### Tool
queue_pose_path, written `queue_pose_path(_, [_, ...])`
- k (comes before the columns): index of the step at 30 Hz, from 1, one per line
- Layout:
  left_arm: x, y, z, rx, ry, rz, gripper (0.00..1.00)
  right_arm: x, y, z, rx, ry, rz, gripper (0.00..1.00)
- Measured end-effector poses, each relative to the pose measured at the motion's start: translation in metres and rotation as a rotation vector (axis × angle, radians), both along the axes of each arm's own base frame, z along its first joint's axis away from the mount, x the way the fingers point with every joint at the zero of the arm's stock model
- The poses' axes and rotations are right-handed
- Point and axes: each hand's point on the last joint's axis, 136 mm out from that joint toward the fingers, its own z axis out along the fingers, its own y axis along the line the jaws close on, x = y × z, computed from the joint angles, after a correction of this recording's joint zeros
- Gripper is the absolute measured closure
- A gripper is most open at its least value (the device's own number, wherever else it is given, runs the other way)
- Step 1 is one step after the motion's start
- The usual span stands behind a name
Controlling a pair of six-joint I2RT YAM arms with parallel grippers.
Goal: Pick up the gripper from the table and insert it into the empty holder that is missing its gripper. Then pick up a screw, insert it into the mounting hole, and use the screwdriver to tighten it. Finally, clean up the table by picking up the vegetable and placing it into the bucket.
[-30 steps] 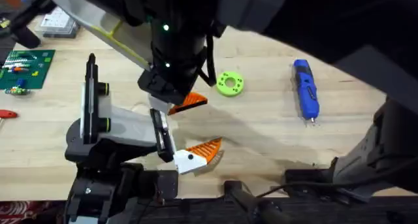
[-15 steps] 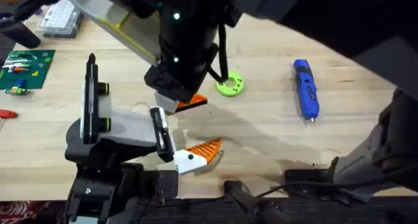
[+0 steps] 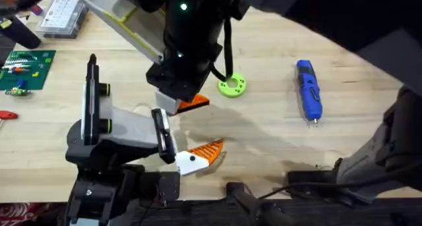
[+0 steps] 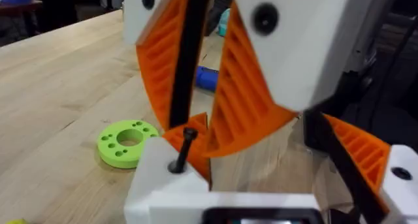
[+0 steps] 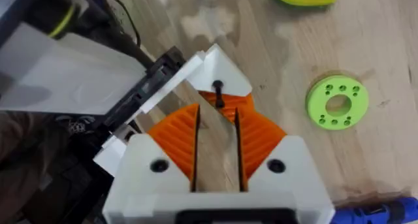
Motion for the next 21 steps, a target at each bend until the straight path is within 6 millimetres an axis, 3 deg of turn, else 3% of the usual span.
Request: queue_pose_path(21, [0.000,0.000,0.000,0.000,0.000,0.000,0.018,0.000,0.002,-0.016,-0.043,0.033,0.001,0.680])
